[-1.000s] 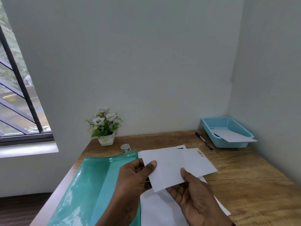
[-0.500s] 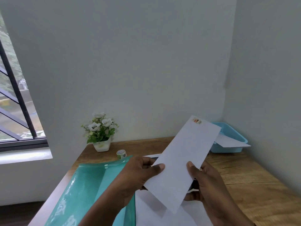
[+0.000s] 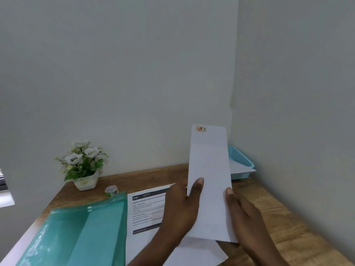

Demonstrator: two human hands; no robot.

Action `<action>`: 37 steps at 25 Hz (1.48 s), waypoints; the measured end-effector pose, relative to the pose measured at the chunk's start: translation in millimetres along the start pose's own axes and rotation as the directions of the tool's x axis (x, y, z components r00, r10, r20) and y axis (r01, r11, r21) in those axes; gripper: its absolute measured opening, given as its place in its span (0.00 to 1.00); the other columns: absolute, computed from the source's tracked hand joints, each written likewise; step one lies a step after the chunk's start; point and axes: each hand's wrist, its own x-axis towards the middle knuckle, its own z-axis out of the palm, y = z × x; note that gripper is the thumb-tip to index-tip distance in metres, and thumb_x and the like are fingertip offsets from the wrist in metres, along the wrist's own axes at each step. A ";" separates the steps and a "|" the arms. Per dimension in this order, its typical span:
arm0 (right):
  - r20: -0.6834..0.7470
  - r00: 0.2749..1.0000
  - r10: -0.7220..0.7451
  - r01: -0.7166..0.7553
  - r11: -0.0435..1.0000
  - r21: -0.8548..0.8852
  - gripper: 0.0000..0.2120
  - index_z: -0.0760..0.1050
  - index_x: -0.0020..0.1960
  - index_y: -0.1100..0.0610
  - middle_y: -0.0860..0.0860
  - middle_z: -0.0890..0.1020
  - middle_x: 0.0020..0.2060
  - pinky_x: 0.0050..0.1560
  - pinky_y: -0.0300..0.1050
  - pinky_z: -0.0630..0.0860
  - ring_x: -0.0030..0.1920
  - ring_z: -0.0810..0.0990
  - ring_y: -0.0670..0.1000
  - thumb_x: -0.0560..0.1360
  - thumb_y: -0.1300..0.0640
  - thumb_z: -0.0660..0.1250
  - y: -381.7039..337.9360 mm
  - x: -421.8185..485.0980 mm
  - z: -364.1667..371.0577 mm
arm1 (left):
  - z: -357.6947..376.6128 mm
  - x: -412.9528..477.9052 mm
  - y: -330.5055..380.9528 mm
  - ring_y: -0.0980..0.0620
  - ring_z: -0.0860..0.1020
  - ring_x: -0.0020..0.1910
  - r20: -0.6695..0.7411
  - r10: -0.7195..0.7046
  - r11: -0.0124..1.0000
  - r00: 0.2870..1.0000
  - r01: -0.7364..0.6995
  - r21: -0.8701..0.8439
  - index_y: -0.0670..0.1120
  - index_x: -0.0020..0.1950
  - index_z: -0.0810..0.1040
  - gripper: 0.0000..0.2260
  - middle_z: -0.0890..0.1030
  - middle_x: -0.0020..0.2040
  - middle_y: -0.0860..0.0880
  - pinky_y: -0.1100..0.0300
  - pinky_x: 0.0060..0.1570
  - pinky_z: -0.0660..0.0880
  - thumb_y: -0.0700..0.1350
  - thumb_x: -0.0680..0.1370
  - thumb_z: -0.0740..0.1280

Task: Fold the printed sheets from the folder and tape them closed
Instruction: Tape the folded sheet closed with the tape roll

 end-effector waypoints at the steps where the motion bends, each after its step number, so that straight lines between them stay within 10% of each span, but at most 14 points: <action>1: -0.012 1.000 -0.020 0.020 0.999 -0.040 0.17 0.75 0.43 0.49 0.42 0.79 0.40 0.38 0.37 0.69 0.42 0.78 0.42 0.80 0.42 0.53 4.2 -0.2 -4.4 | 7.0 1.7 -0.6 0.60 0.82 0.43 0.005 0.009 1.000 1.000 -0.009 -0.005 0.62 0.49 0.74 0.10 0.81 0.46 0.63 0.71 0.38 0.75 0.65 0.75 0.58; 8: -0.138 0.978 -0.155 0.135 0.981 -0.142 0.19 0.75 0.42 0.49 0.45 0.80 0.37 0.35 0.36 0.71 0.38 0.79 0.43 0.74 0.39 0.51 15.6 19.1 -34.0 | 44.0 12.8 3.8 0.59 0.77 0.48 0.066 0.013 0.993 0.998 -0.020 0.114 0.58 0.59 0.66 0.12 0.75 0.55 0.60 0.70 0.48 0.72 0.61 0.80 0.53; 18: -0.173 0.959 -0.224 0.204 0.971 -0.123 0.19 0.77 0.39 0.56 0.52 0.81 0.34 0.35 0.45 0.73 0.37 0.79 0.51 0.80 0.46 0.58 19.0 81.1 -57.0 | 75.1 46.8 18.2 0.63 0.75 0.41 0.018 0.120 0.985 0.993 -0.121 0.126 0.51 0.59 0.70 0.13 0.75 0.48 0.59 0.74 0.32 0.69 0.56 0.83 0.53; 28: -0.179 0.964 -0.197 0.090 0.874 -0.478 0.22 0.72 0.31 0.63 0.55 0.76 0.28 0.31 0.44 0.64 0.32 0.74 0.54 0.81 0.53 0.60 39.5 186.2 -82.7 | 129.6 124.4 3.5 0.49 0.79 0.58 -0.107 -0.153 0.983 0.982 0.140 -0.122 0.46 0.68 0.72 0.17 0.76 0.66 0.47 0.59 0.48 0.81 0.49 0.81 0.63; 37: -0.141 0.990 0.008 -0.098 0.757 -0.646 0.14 0.78 0.46 0.61 0.52 0.78 0.36 0.30 0.41 0.66 0.35 0.76 0.50 0.79 0.50 0.64 60.0 232.6 -84.4 | 155.8 150.6 -20.6 0.49 0.81 0.47 -0.024 -0.356 0.913 0.934 0.342 -0.224 0.44 0.67 0.72 0.17 0.78 0.58 0.48 0.67 0.28 0.74 0.45 0.79 0.67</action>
